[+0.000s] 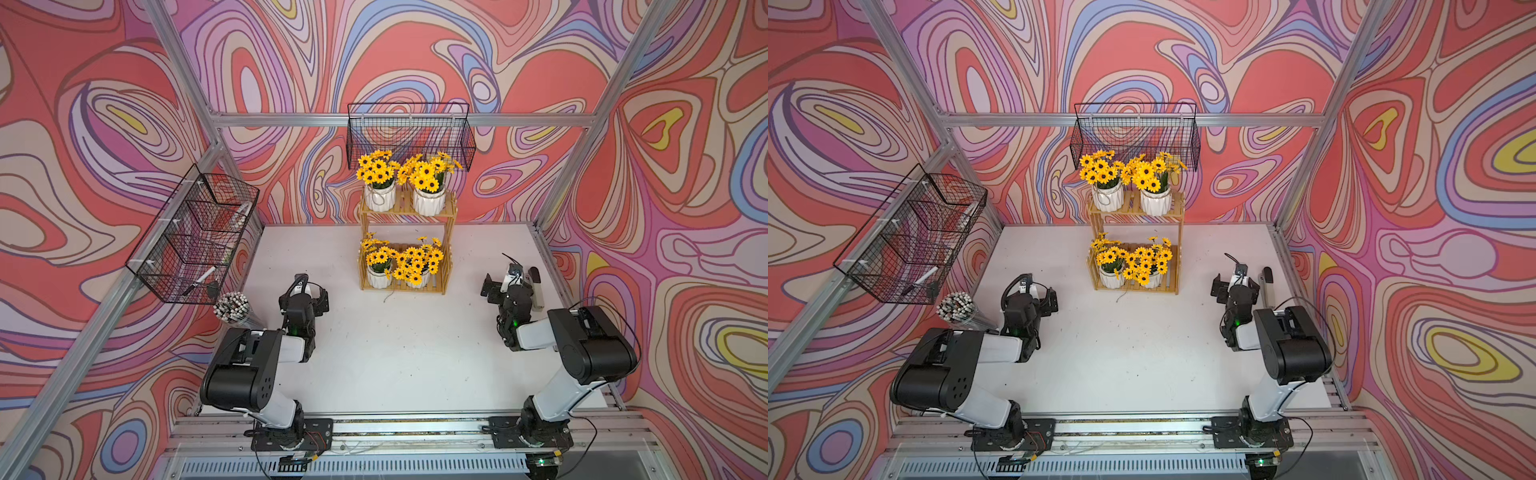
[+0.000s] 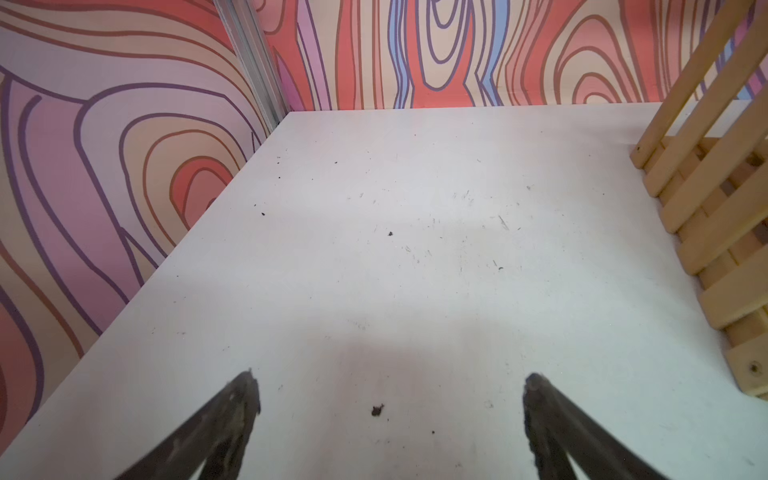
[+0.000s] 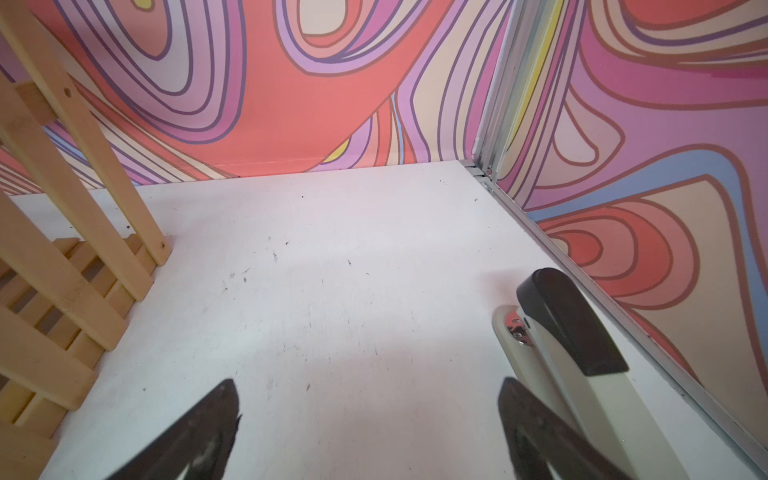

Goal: Take the sunflower pots off the shelves
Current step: Move the shelf to the center of the board.

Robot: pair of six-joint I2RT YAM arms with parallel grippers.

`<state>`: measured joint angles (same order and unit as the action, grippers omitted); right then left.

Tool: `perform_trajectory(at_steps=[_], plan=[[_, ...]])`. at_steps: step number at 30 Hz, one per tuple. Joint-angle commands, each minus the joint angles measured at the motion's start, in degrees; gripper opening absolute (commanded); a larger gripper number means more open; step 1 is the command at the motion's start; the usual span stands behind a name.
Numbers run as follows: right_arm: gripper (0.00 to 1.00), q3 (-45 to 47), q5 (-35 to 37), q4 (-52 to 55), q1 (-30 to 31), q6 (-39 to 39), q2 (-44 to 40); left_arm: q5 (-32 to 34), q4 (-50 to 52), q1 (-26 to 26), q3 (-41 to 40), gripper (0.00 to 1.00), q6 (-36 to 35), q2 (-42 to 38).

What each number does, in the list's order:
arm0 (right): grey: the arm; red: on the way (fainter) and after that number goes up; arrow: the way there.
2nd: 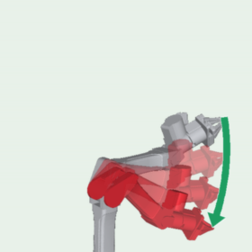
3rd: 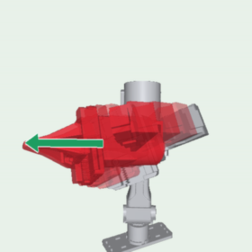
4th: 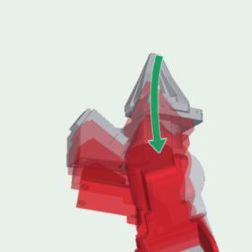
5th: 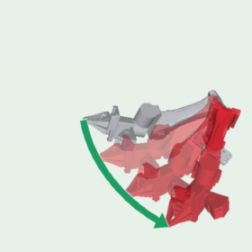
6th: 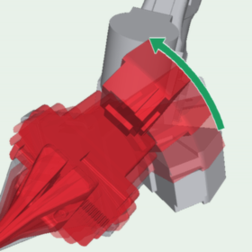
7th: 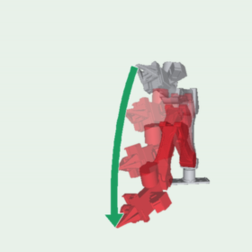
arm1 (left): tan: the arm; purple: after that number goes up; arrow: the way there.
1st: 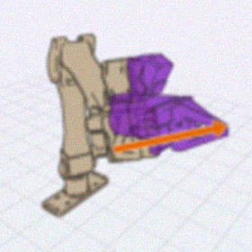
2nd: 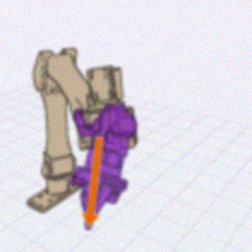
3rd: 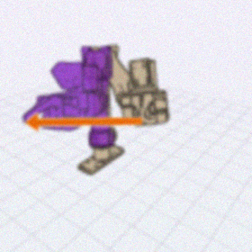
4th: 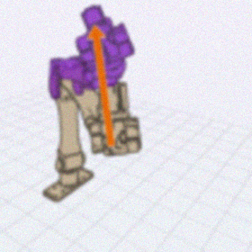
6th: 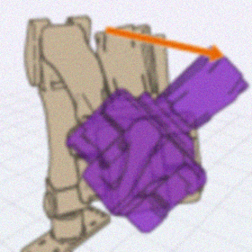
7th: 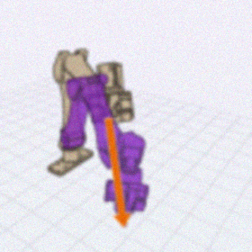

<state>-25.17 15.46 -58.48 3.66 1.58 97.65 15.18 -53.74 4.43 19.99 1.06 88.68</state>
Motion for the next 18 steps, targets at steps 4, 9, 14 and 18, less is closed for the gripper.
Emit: perform_trajectory(at_steps=[4, 9, 14, 18], plan=[[0.98, -0.4, 0.5, 0.6, -0.2, 0.5, 0.5, -0.2, -0.1, -0.1, 0.6, 1.0, -0.3, 0.2], [0.98, -0.6, 0.4, 0.7, -0.3, 0.6, 0.6, -0.2, -0.2, -0.2, 0.5, 1.0, -0.3, 0.2], [0.98, -0.7, -0.1, 1.1, -0.6, 0.7, 0.5, -0.2, -0.2, -0.2, 0.6, 1.0, -0.3, 0.2], [0.98, -0.7, -0.2, 1.1, -0.6, 0.7, 0.5, -0.2, -0.2, -0.1, 0.6, 1.0, -0.3, 0.2]])
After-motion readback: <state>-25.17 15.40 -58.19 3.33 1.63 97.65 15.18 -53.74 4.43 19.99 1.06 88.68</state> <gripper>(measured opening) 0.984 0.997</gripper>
